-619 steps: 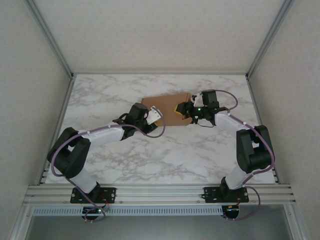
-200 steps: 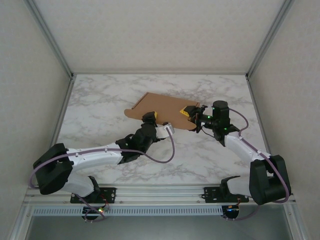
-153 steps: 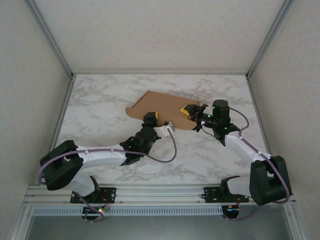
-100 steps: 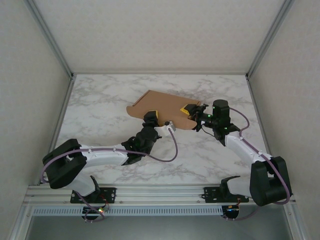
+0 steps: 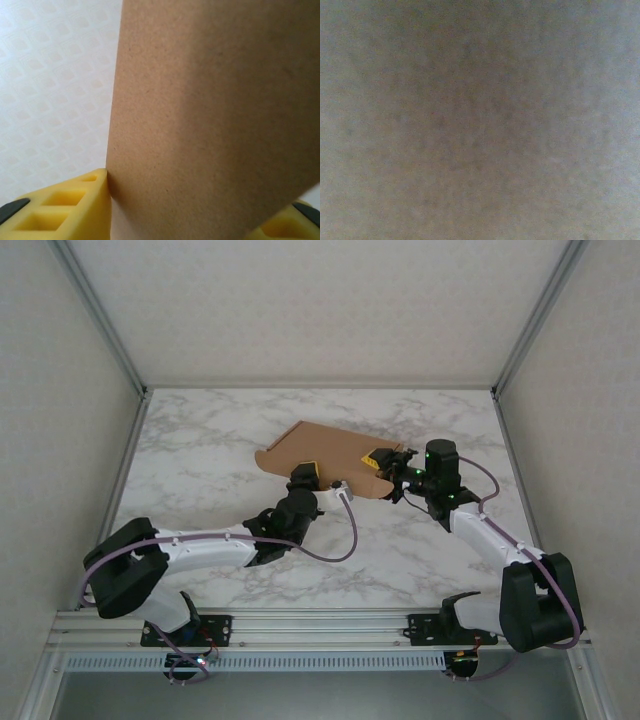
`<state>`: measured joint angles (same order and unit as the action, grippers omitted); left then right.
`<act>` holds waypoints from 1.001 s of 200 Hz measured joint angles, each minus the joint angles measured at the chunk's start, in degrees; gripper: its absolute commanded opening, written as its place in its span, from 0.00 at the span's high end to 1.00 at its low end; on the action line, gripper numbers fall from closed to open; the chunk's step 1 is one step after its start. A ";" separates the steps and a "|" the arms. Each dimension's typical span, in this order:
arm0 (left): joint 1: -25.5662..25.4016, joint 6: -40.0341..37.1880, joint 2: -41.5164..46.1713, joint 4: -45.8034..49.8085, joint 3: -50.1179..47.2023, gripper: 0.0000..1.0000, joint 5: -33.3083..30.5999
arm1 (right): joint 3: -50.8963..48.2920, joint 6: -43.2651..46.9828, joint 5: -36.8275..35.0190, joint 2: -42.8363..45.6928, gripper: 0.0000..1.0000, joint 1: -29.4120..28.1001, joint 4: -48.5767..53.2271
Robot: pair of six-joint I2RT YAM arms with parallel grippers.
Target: Fold the paper box
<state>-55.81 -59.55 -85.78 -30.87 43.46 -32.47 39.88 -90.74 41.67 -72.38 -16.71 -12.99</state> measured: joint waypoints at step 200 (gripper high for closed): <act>2.08 7.34 1.09 18.99 7.61 0.67 7.17 | 0.09 1.51 1.79 4.70 0.46 0.74 4.35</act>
<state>-53.74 -52.21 -84.68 -11.88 51.07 -25.30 39.97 -89.23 43.46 -67.68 -15.97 -8.64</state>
